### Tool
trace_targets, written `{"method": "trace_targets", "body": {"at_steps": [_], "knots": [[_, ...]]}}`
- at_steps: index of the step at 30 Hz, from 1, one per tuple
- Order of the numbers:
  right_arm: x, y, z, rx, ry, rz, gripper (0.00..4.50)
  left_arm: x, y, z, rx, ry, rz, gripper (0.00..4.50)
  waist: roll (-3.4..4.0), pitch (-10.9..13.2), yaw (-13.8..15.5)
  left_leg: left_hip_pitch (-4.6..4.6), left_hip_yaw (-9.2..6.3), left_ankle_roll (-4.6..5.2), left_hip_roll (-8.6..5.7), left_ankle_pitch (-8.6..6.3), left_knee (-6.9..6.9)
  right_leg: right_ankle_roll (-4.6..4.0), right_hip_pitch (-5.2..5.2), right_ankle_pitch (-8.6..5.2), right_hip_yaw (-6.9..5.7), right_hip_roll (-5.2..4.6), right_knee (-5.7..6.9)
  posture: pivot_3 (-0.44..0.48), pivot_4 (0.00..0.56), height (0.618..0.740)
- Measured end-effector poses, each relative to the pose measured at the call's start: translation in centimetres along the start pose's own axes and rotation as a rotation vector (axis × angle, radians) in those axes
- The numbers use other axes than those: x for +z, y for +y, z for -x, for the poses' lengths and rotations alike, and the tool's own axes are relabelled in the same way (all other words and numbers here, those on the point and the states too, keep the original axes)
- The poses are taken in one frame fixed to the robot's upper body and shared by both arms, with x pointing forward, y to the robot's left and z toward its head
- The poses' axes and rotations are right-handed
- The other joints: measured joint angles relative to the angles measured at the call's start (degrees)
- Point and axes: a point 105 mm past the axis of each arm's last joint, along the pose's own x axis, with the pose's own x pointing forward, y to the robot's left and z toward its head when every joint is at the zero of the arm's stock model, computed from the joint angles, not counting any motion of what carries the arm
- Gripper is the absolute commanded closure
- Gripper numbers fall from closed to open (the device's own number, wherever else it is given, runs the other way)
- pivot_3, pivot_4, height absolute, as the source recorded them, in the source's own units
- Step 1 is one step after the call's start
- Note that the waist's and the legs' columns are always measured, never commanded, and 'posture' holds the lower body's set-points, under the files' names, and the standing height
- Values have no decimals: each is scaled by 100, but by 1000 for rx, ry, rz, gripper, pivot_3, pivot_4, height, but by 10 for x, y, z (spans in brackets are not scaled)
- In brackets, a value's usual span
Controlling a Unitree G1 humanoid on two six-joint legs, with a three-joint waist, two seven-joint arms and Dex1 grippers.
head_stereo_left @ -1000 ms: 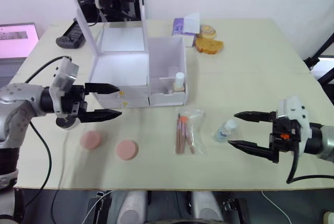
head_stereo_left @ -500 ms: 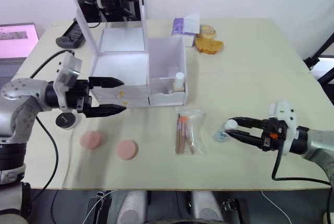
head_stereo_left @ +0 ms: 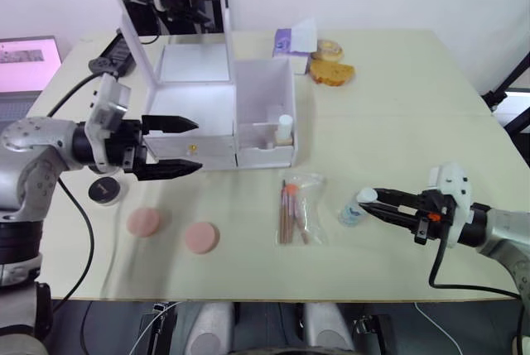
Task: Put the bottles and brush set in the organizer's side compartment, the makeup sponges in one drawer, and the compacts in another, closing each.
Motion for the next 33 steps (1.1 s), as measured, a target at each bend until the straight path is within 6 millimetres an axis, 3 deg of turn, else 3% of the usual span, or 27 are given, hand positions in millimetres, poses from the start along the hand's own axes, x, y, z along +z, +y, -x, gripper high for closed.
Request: {"method": "trace_targets", "body": {"at_steps": [5,10,19,23,29,33], "knots": [[3,-1,-2,4,-9,-7,3880,-2,0,-1,-3,2,7,0,0,0,2,0,0,0,0,0,0,0,0,0,0,0,0,0,150,740],[25,-5,-7,19,-61,14,3880,-2,0,-1,0,1,8,0,0,0,-4,0,0,0,0,0,0,0,0,0,0,0,1,0,150,740],[120,-12,-28,61,-230,128,3880,-13,2,13,91,-2,43,0,3,2,-25,-8,-5,0,1,0,-4,-2,-13,1,0,0,1,0,150,740],[156,-5,-50,149,-242,209,3880,-18,-2,31,190,-27,60,0,5,3,-38,-15,-3,0,2,0,-9,-3,-25,2,2,0,0,0,150,740],[169,-4,-92,223,-142,212,3880,-24,-12,49,294,-20,71,0,5,3,-33,-20,-4,0,1,0,-9,-3,-31,2,1,-1,0,0,150,740],[164,-10,-119,233,-73,200,3880,-27,-21,52,330,-11,74,0,5,3,-19,-21,-5,-1,0,0,-10,-4,-34,2,1,0,1,0,150,740]]}}
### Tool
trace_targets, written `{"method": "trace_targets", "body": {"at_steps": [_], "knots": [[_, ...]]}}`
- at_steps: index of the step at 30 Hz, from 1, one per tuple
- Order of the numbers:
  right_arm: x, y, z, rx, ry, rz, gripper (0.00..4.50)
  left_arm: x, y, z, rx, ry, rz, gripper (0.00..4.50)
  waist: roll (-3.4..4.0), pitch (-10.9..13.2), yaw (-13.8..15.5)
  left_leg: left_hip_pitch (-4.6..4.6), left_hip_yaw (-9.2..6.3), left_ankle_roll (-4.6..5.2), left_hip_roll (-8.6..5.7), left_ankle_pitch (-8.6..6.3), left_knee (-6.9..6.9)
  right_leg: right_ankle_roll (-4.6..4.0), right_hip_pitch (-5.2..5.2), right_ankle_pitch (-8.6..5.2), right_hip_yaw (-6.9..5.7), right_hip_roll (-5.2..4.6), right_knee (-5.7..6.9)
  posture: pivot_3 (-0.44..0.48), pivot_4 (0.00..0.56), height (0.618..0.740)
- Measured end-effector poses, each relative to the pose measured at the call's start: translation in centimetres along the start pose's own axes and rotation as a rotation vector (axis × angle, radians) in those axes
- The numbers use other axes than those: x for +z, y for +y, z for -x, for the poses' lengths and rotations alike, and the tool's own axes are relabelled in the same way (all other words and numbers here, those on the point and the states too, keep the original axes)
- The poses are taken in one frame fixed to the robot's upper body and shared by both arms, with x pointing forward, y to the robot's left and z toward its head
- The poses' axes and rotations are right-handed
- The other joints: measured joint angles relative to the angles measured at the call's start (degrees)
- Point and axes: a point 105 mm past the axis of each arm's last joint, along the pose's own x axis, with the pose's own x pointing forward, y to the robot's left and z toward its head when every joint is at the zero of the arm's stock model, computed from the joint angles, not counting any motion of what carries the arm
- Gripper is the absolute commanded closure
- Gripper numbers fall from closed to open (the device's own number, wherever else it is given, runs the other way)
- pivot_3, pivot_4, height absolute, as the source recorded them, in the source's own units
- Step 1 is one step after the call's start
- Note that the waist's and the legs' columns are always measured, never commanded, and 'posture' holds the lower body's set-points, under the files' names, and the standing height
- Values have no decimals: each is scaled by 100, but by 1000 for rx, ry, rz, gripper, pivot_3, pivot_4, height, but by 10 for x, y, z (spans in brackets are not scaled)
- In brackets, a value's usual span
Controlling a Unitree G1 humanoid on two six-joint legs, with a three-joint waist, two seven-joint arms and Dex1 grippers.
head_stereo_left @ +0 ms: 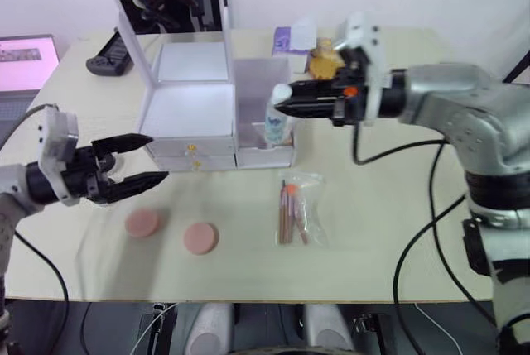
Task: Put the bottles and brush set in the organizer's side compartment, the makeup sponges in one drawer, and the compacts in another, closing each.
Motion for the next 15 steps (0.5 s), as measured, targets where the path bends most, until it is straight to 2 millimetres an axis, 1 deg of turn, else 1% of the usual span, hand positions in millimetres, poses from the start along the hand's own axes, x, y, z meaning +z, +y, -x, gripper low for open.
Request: {"method": "trace_targets", "body": {"at_steps": [3,6,8,15], "knots": [[-14,-7,-15,5,45,-2,3880,-1,-2,5,33,1,-1,0,0,0,-1,-2,0,0,-1,0,0,0,-1,0,0,0,0,0,150,740],[-26,-14,-25,0,84,-10,3880,2,-5,8,44,-7,-10,0,0,0,-17,-1,1,-1,0,0,-1,-1,-4,1,0,1,2,0,150,740],[-29,-17,-29,-6,88,-6,3880,3,-6,9,50,-9,-16,0,0,0,-16,-1,1,-1,0,1,-2,-1,-5,1,0,1,3,0,150,740],[-27,-25,-42,-22,81,26,3880,3,-6,12,75,-9,-13,0,1,0,-33,-1,1,-3,0,1,-4,-3,-8,2,0,2,6,0,150,740]]}}
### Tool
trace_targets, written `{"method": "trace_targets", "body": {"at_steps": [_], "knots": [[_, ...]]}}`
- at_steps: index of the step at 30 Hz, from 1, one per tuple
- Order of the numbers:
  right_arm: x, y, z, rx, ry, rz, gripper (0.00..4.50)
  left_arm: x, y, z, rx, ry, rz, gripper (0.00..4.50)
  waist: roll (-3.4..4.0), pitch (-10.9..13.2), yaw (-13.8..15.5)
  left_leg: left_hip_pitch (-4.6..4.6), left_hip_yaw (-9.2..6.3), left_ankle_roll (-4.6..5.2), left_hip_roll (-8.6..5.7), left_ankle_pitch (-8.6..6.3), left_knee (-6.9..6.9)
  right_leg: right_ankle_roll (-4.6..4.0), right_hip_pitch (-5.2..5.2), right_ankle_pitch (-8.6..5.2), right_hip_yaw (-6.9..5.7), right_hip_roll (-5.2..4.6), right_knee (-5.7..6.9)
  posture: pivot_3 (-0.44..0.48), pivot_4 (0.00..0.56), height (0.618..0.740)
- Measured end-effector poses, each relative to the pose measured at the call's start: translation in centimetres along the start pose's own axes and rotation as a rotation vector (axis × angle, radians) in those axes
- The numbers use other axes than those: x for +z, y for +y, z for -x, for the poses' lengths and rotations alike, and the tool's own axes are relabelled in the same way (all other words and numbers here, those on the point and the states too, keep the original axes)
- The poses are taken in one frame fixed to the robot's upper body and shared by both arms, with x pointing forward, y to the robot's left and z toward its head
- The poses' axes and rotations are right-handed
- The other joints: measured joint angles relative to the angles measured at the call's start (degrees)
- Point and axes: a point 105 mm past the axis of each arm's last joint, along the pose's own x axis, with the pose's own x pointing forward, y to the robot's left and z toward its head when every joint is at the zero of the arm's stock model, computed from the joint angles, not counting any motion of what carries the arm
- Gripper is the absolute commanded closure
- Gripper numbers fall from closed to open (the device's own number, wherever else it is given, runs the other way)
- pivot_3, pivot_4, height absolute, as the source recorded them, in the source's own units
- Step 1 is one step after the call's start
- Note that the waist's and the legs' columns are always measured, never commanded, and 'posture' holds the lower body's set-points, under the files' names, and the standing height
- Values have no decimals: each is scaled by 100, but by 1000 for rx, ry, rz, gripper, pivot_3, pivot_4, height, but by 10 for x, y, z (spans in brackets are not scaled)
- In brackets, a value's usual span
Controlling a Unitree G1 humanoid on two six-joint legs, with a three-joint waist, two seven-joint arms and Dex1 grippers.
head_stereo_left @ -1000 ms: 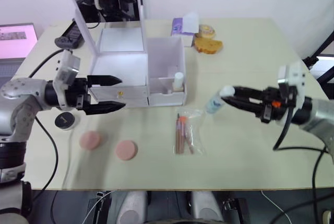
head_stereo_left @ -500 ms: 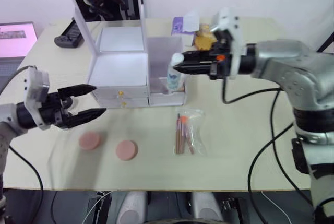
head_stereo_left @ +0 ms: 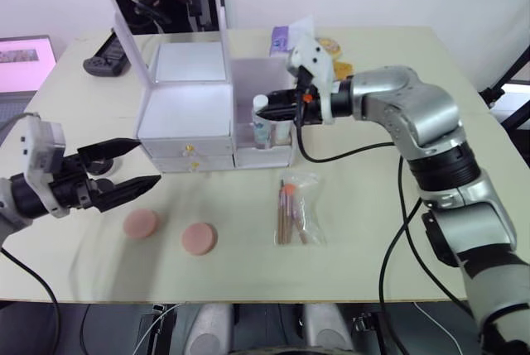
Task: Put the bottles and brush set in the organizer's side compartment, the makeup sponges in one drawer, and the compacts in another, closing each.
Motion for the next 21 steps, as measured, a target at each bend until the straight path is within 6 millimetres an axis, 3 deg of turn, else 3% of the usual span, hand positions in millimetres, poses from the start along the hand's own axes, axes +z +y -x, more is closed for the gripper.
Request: {"method": "trace_targets", "body": {"at_steps": [12,20,21], "knots": [[-25,7,-24,30,35,-39,3880,1,-2,-2,10,-6,-3,0,0,0,-92,0,0,-3,0,2,-1,-1,0,1,1,0,1,0,150,740],[-28,6,-30,24,28,-15,3880,1,-5,-3,7,-11,1,0,0,0,-119,1,-2,-7,0,4,-2,-3,-2,2,1,1,4,0,150,740],[-28,6,-30,23,29,-13,3380,1,-5,-3,7,-11,1,0,0,0,-119,1,-2,-11,0,6,-2,-4,-1,2,1,1,4,0,150,740]]}}
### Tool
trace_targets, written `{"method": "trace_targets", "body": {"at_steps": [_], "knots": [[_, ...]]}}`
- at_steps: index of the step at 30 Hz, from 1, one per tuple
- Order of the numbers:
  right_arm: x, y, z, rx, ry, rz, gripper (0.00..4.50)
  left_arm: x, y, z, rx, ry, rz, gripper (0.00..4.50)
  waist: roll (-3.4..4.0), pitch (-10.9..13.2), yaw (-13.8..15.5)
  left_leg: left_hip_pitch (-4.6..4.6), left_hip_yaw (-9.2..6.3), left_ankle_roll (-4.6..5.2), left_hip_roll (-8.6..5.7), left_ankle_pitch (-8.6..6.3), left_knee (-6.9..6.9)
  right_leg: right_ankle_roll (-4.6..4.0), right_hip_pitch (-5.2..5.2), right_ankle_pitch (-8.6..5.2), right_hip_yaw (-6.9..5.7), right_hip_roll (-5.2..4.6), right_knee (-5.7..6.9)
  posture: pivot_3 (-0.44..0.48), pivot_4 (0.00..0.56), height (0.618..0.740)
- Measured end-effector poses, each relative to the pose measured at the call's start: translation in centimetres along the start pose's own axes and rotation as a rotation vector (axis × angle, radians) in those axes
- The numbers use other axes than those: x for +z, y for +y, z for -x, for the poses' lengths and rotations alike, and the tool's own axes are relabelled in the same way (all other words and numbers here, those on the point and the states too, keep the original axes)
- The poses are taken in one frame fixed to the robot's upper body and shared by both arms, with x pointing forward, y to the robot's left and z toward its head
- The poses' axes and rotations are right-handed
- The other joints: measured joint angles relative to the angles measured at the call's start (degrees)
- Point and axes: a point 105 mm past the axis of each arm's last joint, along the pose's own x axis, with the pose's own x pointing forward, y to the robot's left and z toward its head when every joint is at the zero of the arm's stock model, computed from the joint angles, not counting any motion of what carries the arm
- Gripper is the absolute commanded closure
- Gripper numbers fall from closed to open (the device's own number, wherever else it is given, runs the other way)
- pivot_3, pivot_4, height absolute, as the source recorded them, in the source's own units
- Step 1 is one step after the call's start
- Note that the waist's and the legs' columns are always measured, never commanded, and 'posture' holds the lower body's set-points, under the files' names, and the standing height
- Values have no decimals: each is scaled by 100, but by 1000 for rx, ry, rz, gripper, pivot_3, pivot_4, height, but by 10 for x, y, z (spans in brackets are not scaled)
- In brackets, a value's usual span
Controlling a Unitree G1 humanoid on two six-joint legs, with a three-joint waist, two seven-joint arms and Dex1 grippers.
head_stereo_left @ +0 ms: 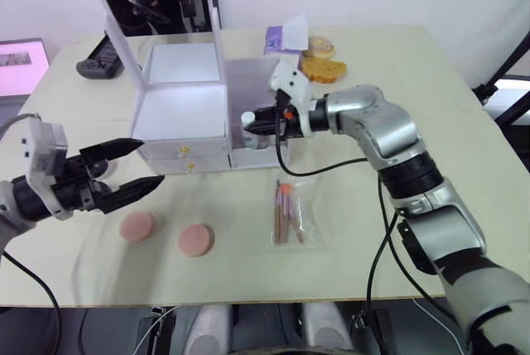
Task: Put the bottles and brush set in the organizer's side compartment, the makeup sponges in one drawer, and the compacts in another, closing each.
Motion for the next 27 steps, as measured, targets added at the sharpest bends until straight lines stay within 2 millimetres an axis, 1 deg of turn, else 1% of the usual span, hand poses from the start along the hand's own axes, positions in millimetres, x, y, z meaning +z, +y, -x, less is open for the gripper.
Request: {"method": "trace_targets", "body": {"at_steps": [1,2,5,6,7,9,13,15,18,20,22,24,27], "knots": [[0,0,0,2,0,0,2837,0,0,0,0,0,0,0,0,0,2,0,0,-3,0,2,0,-1,0,0,0,0,0,0,150,740],[0,1,-1,7,0,-1,2478,0,0,0,0,0,1,0,0,0,9,0,-2,-7,0,4,0,-1,1,1,0,0,0,0,150,740],[0,2,0,19,-1,-9,981,0,0,0,2,-1,1,0,0,0,9,0,-3,-10,0,6,1,-3,2,2,0,0,0,0,150,740],[0,2,1,21,-1,-14,585,0,0,0,3,-1,1,0,0,0,7,0,-3,-10,0,6,1,-3,2,2,0,1,0,0,150,740],[-1,2,1,22,2,-20,51,0,0,0,4,-2,2,0,0,0,5,0,-4,-11,0,6,1,-3,2,2,0,1,0,0,150,740],[1,2,4,25,-3,-36,10,0,0,0,6,-8,5,0,0,0,3,0,-5,-11,0,6,-2,-3,-1,2,0,2,1,0,150,740],[11,4,11,36,-30,-32,10,1,1,-1,9,-21,11,0,1,0,-8,0,-6,-11,1,6,-7,-3,-4,2,0,2,1,0,150,740],[15,3,16,35,-45,-51,10,4,1,-2,7,-32,1,0,1,0,1,0,-6,-11,1,6,-7,-3,-4,2,0,2,1,0,150,740],[26,5,23,47,-80,-54,10,8,3,-3,4,-48,-12,0,1,0,2,0,-6,-11,0,6,-6,-3,-3,3,0,2,1,0,150,740],[35,6,32,50,-113,-41,10,8,3,-6,-7,-50,-8,0,1,0,3,-1,-6,-11,0,6,-6,-3,-3,3,0,2,0,0,150,740],[40,6,49,47,-158,0,10,10,4,-10,-14,-74,-11,0,-1,0,35,-2,-7,-11,0,6,-7,-3,0,2,-2,2,-2,0,150,740],[37,3,68,13,-185,45,10,9,6,-9,-6,-82,-2,0,-2,-1,43,-1,-6,-11,0,6,-5,-3,4,2,-3,1,-8,0,150,740],[9,-7,98,-62,-162,21,10,9,12,-6,17,-91,5,0,-3,-1,53,-2,-3,-10,-1,6,-4,-2,7,2,-3,0,-11,0,150,740]]}}
